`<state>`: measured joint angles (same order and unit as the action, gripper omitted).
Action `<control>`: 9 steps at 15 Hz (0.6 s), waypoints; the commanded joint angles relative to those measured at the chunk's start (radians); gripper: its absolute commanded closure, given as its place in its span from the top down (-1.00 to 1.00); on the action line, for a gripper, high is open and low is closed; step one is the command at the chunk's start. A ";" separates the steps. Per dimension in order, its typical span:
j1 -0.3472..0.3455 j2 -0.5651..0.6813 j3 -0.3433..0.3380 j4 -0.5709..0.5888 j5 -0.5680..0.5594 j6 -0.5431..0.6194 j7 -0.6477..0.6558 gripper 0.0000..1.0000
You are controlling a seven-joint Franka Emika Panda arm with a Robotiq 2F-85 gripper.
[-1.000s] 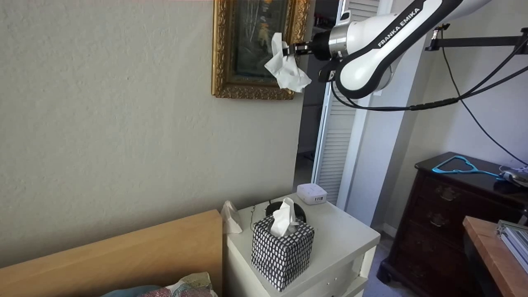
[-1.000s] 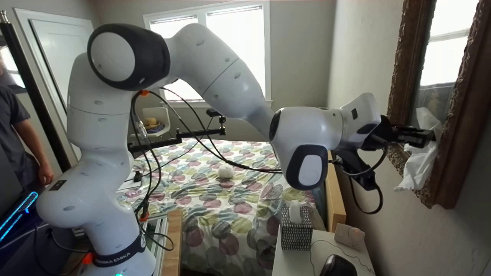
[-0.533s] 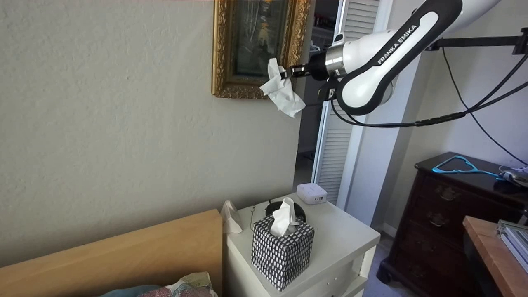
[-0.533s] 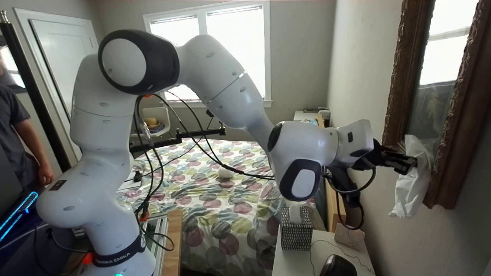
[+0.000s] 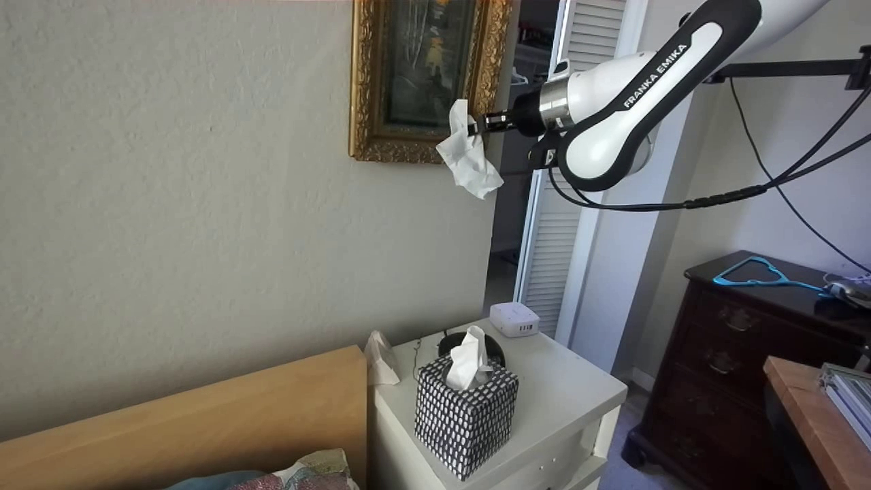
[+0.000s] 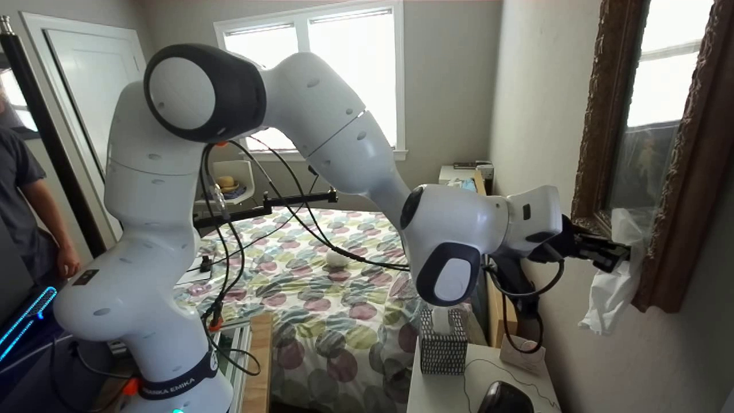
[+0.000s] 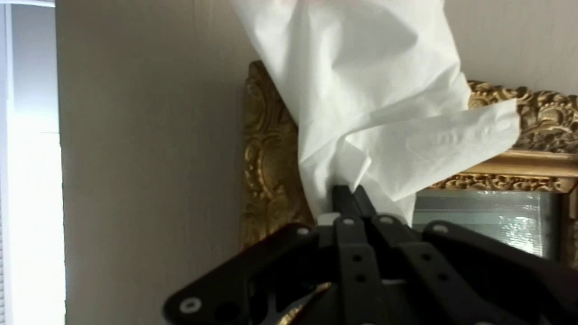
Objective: Use the white napkin to wipe the picture frame.
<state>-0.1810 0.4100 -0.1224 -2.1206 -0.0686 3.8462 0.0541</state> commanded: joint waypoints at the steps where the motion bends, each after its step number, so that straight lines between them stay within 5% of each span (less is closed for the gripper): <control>1: -0.004 -0.036 -0.007 -0.007 0.031 -0.007 -0.015 -1.00; 9: 0.000 -0.084 -0.018 0.029 0.021 0.004 -0.045 -1.00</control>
<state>-0.1862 0.3568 -0.1354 -2.1040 -0.0655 3.8481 0.0412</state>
